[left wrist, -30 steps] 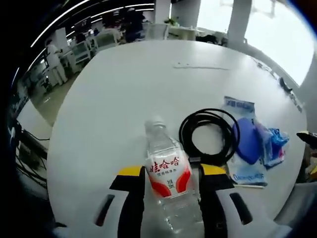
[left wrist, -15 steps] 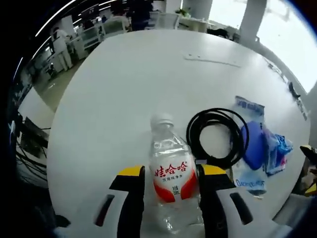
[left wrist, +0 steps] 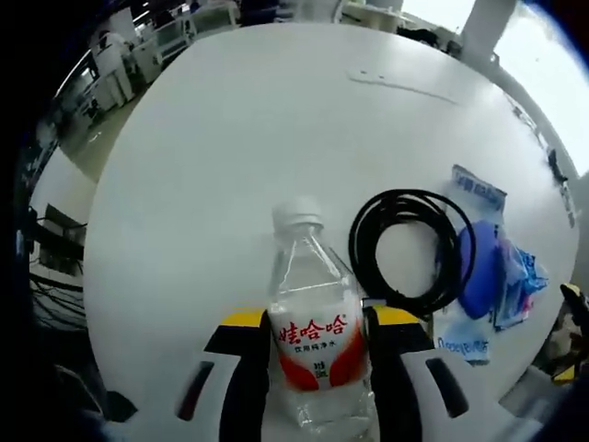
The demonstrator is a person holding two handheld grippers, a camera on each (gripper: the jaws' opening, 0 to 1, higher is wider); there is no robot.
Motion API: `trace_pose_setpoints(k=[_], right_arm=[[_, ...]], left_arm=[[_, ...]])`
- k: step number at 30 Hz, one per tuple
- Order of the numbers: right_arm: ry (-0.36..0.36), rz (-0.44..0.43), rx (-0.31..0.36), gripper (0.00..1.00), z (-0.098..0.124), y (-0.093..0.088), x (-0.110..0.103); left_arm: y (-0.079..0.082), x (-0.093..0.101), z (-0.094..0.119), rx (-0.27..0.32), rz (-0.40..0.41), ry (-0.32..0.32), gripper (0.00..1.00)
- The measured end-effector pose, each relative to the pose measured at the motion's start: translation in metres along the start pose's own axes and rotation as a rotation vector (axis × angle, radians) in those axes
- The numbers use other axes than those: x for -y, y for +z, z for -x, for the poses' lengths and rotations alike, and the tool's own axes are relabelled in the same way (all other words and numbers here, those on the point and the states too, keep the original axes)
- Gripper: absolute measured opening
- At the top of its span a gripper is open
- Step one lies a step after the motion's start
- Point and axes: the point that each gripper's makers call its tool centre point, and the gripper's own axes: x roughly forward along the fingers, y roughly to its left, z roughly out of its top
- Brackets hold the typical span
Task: Arrange the tabletop items into an orderly group along one side of the table until the central work area is clear of visible clutter.
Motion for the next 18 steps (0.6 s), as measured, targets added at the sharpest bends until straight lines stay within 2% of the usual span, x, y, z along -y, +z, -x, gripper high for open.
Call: trace_pose_setpoints(k=[5,10,18], right_arm=[[-0.007,-0.002,-0.003,0.89,0.0007,-0.0007,0.002],[-0.012,0.001,-0.009,0.89,0.0008,-0.0007,0.0032],[-0.02,0.001,-0.021,0.87,0.003,-0.0021,0.0059]], left_arm=[[-0.0014,-0.0012,-0.0035,-0.049,0.011,-0.01,0.41],[-0.0018,-0.0009,-0.0043,-0.065,-0.017,-0.021,0.41],[-0.0025,-0.0018,-0.0064,-0.085,0.009,-0.042,0.4]])
